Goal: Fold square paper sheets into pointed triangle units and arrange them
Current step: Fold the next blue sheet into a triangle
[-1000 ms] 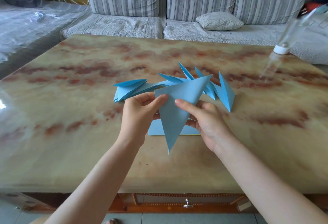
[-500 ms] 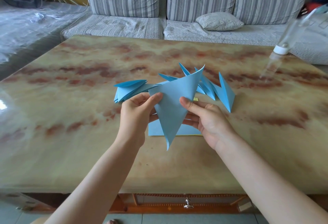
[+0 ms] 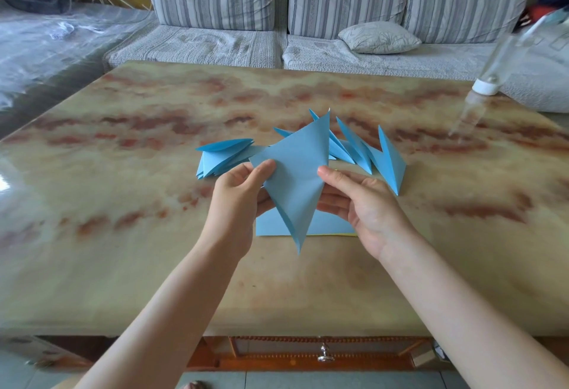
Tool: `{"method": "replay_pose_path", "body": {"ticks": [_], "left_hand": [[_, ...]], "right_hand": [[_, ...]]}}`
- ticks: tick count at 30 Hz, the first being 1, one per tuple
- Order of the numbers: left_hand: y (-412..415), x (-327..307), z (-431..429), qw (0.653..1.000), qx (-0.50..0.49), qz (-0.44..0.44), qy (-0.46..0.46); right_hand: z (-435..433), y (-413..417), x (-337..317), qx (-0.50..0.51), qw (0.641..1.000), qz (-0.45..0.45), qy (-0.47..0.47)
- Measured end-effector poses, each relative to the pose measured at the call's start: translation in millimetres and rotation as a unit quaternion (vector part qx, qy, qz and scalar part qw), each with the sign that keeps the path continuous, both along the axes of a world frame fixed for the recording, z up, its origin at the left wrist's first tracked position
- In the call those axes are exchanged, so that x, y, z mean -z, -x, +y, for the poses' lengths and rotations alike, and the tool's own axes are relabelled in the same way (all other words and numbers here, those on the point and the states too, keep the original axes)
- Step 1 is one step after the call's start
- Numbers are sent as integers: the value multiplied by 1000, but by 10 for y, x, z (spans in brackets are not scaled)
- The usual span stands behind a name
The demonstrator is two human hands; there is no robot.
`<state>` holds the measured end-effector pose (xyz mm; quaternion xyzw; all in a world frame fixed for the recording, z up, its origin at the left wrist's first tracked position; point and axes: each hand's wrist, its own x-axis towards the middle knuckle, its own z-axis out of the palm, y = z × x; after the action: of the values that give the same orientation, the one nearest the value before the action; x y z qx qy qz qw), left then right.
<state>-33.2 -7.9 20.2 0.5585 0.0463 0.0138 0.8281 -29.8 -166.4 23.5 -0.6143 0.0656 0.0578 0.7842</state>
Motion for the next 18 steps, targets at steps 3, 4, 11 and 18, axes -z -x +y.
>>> {"method": "replay_pose_path", "body": {"ticks": [3, 4, 11, 18], "left_hand": [[-6, 5, 21, 1000, -6, -7, 4], [-5, 5, 25, 1000, -5, -8, 5], [18, -15, 3, 999, 15, 8, 43], [11, 17, -10, 999, 0, 12, 49]], "right_hand": [[7, 8, -21, -30, 999, 4, -15], [11, 10, -21, -33, 999, 3, -12], [8, 1, 1, -8, 1000, -5, 7], [17, 10, -16, 9, 1000, -5, 13]]}}
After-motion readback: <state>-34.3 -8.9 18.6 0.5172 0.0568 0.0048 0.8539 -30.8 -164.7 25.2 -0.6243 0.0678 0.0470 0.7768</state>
